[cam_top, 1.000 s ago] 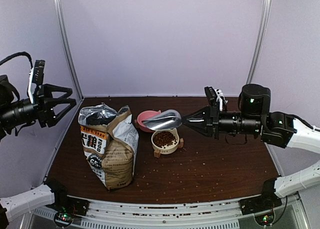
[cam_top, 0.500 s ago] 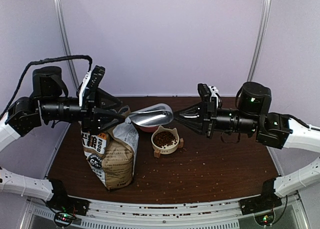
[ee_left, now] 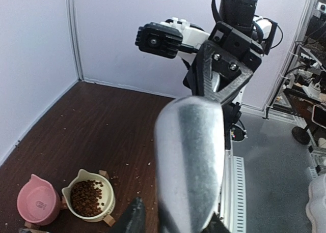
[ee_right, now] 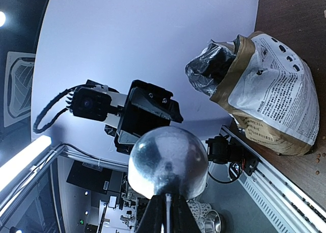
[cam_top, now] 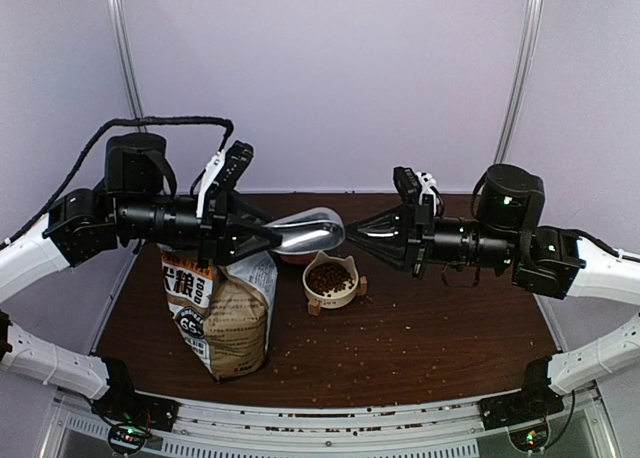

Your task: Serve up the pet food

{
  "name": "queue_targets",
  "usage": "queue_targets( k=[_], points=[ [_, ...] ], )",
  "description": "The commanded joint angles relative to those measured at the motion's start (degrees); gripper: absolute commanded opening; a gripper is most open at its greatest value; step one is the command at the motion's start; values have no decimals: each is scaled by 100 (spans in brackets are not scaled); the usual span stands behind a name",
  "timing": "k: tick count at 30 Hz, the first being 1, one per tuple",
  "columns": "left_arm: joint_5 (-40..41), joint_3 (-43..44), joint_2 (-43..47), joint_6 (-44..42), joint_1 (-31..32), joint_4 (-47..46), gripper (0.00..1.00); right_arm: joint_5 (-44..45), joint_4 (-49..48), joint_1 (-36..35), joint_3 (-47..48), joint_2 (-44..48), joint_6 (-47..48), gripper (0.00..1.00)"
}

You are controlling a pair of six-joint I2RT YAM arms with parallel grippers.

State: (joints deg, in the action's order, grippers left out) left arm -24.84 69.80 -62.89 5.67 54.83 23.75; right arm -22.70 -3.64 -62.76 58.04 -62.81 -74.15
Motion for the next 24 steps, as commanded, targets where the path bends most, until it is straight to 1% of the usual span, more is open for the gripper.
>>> queue_targets(
  k=[1, 4, 6, 7, 9, 11, 12, 13, 15, 16, 17, 18, 20, 24],
  points=[
    [-344, 53, 26, 143, 58, -544, 26, -68, -193, -48, 137, 10, -2, 0],
    [-382, -30, 24, 206, 72, -555, 12, -70, -242, -43, 106, 6, -18, 0],
    [-392, -81, 44, 260, 72, -555, 1, -49, -192, -44, 106, 18, 28, 0],
    [-397, -99, 59, 297, 72, -564, 0, -32, -147, -48, 115, 23, 80, 1],
    [-377, -170, 99, 458, 72, -607, 0, 20, -53, -46, 107, 37, 190, 7],
    [-253, -272, 132, 908, 72, -690, 0, 102, 117, -46, 134, 84, 496, 19],
    [-222, -296, 126, 1176, 72, -678, 0, 186, 254, -45, 160, 117, 723, 26],
    [-181, -293, 104, 1471, 72, -611, 0, 274, 407, -47, 196, 166, 1037, 35],
    [-217, -287, 56, 2019, 72, -422, 0, 492, 852, -48, 298, 269, 1762, 56],
    [-290, -327, 62, 2293, 71, -416, 0, 589, 1055, -44, 330, 322, 2127, 65],
    [-384, -394, 81, 2573, 72, -461, 0, 681, 1218, -49, 333, 353, 2379, 71],
    [-398, -448, 107, 2850, 72, -484, 0, 684, 1341, -31, 351, 371, 2591, 75],
    [-342, -549, 161, 3287, 70, -437, 0, 490, 1438, -27, 373, 368, 2901, 80],
    [-230, -639, 213, 3837, 72, -163, 0, -122, 1417, -54, 449, 283, 3207, 85]
  ],
)
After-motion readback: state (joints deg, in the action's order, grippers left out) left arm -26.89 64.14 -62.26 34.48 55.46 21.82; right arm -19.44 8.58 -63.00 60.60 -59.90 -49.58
